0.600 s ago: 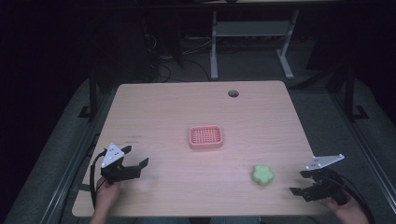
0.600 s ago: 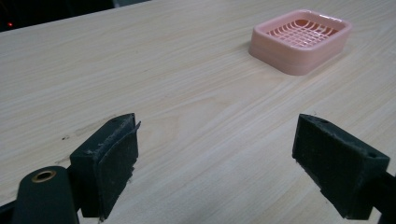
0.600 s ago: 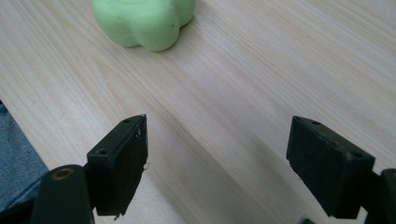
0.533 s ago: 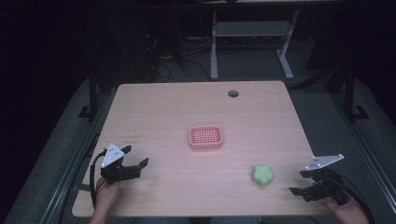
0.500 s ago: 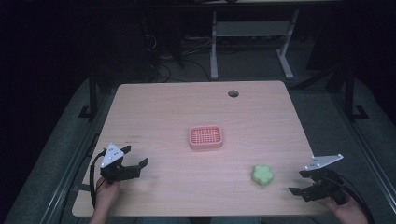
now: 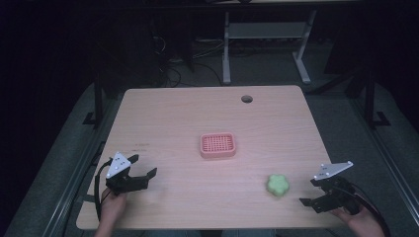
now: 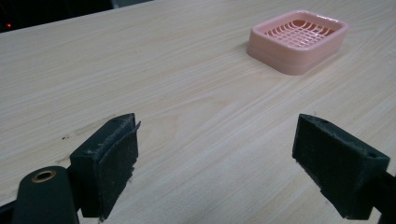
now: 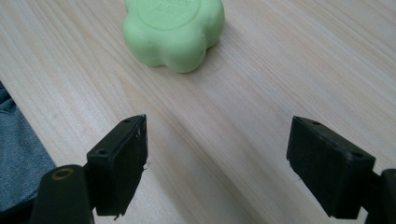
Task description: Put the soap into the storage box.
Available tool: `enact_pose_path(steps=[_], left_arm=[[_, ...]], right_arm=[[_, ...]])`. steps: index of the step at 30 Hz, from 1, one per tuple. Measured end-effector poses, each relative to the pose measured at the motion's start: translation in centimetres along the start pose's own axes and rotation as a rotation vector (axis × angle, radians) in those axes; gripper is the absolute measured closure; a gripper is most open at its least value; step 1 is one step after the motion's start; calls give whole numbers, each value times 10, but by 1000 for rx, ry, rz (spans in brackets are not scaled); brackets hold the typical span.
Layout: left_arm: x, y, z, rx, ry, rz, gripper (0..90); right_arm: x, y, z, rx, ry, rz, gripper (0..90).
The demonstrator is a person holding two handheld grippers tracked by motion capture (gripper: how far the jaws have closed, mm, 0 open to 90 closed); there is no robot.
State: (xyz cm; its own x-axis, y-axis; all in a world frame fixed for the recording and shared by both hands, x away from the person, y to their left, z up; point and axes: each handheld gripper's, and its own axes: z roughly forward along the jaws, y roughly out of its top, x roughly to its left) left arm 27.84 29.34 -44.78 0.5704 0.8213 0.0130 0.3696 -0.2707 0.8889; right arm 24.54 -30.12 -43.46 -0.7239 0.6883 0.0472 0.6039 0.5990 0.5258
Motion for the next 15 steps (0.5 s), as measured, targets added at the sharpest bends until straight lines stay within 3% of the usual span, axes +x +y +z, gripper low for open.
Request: enact_pose_path(steps=[15], left_arm=[[0,0,0,4,3,1,141]], right_arm=[[7,18,3,24,-1,-35,204]])
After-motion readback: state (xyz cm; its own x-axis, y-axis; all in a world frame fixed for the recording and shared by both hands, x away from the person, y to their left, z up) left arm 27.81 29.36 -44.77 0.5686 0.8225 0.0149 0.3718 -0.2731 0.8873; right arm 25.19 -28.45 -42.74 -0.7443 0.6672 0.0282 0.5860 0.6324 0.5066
